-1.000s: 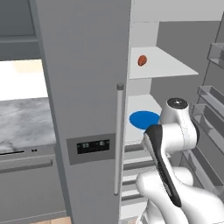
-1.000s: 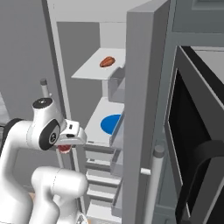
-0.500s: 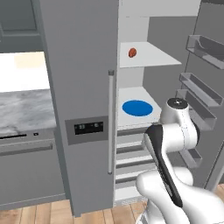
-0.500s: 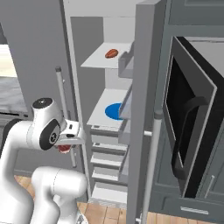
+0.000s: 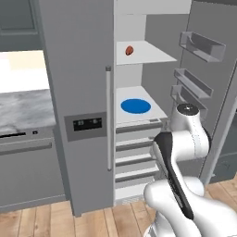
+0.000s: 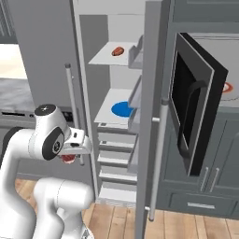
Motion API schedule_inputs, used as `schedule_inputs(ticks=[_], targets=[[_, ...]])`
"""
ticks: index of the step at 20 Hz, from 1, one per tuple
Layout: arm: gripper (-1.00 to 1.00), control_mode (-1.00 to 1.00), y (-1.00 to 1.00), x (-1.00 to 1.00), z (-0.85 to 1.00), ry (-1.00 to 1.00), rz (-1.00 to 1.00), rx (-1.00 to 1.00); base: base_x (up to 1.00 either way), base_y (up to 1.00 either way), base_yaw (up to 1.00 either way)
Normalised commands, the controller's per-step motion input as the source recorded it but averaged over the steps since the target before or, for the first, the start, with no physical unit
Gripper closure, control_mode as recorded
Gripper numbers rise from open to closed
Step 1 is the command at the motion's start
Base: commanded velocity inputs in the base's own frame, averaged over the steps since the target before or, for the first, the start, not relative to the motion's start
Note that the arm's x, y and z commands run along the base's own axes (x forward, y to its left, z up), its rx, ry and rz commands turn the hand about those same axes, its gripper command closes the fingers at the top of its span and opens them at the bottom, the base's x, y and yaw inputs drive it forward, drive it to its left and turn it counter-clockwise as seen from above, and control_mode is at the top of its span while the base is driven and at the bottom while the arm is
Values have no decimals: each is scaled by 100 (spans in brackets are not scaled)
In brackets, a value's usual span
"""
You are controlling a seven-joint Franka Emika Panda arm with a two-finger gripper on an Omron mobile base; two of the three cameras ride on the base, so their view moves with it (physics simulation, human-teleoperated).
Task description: Transport the steak from the fridge to the microwave and turn on the microwave.
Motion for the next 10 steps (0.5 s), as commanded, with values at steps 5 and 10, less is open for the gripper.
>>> schedule_inputs(ticks=[5,10], targets=[[100,100,0,0,0,0,0,0,-40,-1,-11],[100,100,0,0,0,0,0,0,-31,-15,-11]])
